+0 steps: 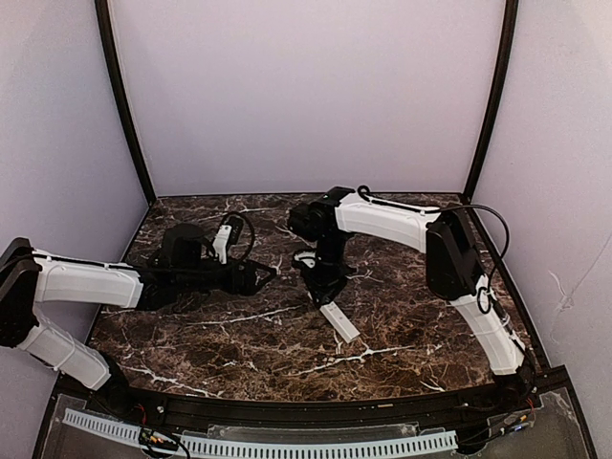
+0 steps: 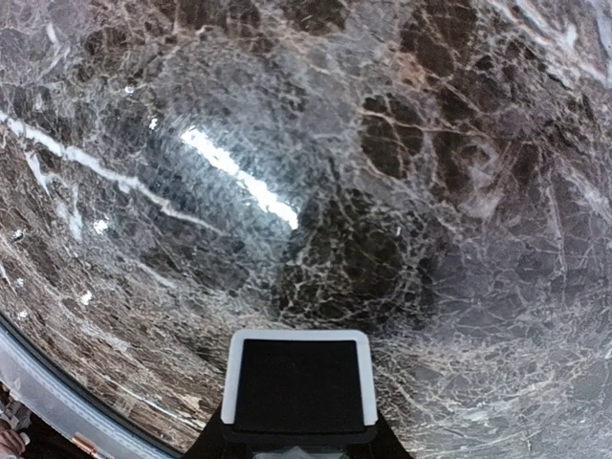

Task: Load the batteries into the remote control
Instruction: Place the remote control at the center of the board.

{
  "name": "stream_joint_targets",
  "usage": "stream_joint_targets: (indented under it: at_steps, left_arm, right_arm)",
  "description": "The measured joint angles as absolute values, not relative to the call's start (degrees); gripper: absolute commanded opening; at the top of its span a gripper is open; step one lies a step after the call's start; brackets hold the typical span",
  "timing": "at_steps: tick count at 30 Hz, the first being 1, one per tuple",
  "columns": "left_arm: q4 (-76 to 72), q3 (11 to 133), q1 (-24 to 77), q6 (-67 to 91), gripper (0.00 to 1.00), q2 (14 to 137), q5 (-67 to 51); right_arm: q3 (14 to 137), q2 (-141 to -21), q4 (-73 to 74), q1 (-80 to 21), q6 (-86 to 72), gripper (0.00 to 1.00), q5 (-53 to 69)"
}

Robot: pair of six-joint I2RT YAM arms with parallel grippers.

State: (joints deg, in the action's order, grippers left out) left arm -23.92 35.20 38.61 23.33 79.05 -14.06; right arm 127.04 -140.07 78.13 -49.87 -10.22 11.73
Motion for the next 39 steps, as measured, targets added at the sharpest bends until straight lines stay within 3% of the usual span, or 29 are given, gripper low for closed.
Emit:
stream_joint_targets:
  at_steps: [13, 21, 28, 39]
  left_arm:
    - [-23.55, 35.18, 38.41, 23.07, 0.99, 79.05, -12.78]
    - [-22.74, 35.18, 38.39, 22.98, 0.99, 79.05, -12.45]
    - [-21.34, 35.2, 38.39, 23.0, 0.99, 79.02, -12.32]
    - [-14.83, 37.89, 38.44, 21.04, 0.99, 80.53, -11.77]
  right_arm:
    - [128.25, -142.65, 77.58, -49.87, -11.73, 0.34, 11.57]
    - [127.74, -142.58, 74.11, -49.87, -11.92, 0.72, 13.04]
    - [117.45, -136.33, 65.32, -48.93, -11.97, 0.75, 15.42]
    - [87.9, -109.84, 49.01, -39.51, -9.91, 0.77, 14.24]
